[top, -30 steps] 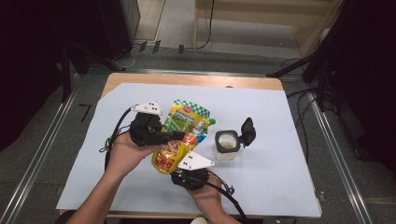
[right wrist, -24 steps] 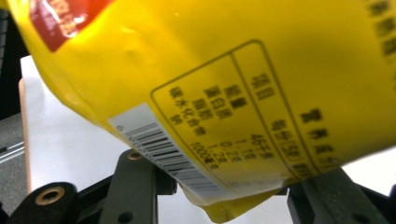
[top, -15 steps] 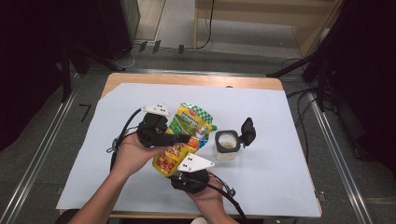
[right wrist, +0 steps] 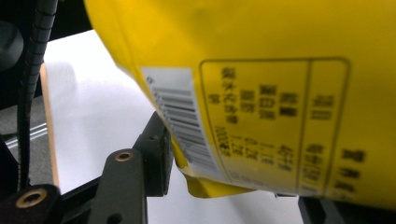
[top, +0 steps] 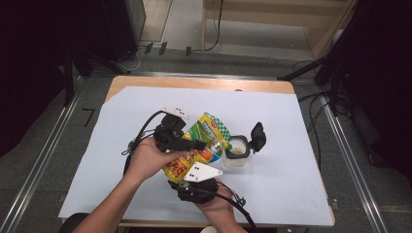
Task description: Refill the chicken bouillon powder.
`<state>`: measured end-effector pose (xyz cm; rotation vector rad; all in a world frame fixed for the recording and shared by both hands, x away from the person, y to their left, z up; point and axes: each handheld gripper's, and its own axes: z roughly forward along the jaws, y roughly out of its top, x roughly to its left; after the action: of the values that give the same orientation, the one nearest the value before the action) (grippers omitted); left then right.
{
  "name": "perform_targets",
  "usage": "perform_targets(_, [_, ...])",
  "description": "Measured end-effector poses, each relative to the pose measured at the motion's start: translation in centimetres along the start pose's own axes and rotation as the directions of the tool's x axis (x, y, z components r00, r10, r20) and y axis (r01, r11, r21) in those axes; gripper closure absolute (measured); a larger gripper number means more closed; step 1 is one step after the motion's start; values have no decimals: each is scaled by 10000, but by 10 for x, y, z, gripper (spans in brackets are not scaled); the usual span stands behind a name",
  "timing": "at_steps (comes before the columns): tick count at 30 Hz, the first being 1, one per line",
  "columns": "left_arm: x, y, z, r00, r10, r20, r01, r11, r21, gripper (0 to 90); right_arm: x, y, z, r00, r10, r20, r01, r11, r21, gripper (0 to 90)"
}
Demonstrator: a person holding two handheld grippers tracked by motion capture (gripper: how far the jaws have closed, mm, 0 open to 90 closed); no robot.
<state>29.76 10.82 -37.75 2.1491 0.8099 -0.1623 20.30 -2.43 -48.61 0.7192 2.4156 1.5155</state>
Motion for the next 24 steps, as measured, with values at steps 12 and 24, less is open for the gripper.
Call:
perform_targets(12, [5,14,11,9991,-385,188,383,9992,74,729,-10,6,-6,9961,736,-482,-736,9973,20,558])
perform_targets(24, [3,32,16,9988,-440,229,420,9959,799,713,-17,15,-12,9864,1466,-747,-1482,9888,-174,554])
